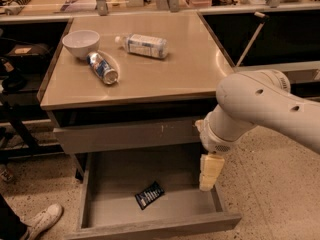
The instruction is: Pick rxbar blueberry from middle drawer and place on counter
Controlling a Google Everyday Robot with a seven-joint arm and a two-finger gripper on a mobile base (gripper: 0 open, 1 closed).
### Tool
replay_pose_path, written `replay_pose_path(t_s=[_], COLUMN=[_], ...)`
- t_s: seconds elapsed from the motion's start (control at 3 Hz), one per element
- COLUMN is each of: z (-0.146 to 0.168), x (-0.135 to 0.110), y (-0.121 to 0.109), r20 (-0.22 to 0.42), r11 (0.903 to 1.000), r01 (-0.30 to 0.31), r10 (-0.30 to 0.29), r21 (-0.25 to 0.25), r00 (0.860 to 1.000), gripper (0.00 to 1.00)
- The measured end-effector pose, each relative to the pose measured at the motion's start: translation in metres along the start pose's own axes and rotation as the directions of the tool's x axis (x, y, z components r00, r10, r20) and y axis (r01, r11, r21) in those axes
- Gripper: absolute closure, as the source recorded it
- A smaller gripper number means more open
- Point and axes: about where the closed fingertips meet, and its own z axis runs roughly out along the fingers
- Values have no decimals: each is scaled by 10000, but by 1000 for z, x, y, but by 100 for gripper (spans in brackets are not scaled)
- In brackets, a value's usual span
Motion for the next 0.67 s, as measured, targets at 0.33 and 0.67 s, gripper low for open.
replay_pose_path(t_s=[0.33, 0.67], z=[0, 20], x=[0, -10], y=[0, 9], r20=[0, 89], r11=[10000, 9998], r01=[1, 169], r10=[-1, -168], r21=[0, -95], r00=[10000, 9998], gripper=[0, 0])
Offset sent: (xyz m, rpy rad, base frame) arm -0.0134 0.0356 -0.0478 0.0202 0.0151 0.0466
